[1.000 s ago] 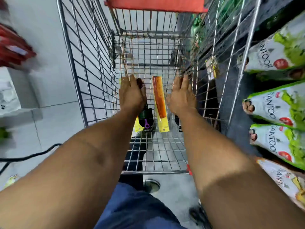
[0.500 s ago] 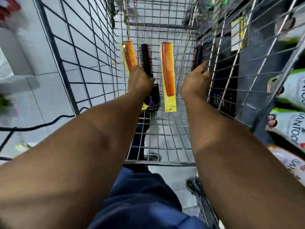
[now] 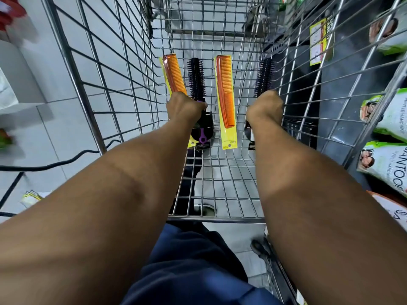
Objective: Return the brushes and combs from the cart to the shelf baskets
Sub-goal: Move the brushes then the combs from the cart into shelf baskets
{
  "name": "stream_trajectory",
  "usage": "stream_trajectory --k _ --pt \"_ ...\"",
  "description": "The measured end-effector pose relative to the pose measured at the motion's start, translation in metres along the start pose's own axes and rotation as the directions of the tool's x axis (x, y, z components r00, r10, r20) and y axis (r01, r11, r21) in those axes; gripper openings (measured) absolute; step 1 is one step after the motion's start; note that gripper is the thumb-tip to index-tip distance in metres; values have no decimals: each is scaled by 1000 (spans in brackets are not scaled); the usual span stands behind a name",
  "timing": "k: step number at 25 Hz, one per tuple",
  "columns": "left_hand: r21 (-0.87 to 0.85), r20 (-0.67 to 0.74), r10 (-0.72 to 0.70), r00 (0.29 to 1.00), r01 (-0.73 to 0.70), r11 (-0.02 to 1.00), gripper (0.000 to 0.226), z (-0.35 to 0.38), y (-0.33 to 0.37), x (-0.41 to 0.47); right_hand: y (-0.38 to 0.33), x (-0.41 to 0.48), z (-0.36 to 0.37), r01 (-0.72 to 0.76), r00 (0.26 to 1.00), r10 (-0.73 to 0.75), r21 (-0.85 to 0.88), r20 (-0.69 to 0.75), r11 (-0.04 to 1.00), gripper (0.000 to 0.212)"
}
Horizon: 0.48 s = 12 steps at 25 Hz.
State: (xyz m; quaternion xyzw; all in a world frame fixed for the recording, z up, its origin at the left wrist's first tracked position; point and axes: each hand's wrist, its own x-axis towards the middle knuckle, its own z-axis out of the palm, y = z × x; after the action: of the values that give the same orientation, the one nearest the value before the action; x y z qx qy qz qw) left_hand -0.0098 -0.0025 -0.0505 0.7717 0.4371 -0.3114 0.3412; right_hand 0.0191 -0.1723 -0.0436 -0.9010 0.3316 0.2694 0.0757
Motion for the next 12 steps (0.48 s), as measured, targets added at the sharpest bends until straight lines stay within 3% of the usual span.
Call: stream_trajectory --k 6,12 --pt "-70 -27 -7 1000 5 998 44 -1 0 -5 7 -14 -12 74 996 -74 11 -52 997 29" --pt "-65 -93 121 988 -127 990 30 -11 11 -25 8 -29 -36 138 984 -132 42 -121 990 36"
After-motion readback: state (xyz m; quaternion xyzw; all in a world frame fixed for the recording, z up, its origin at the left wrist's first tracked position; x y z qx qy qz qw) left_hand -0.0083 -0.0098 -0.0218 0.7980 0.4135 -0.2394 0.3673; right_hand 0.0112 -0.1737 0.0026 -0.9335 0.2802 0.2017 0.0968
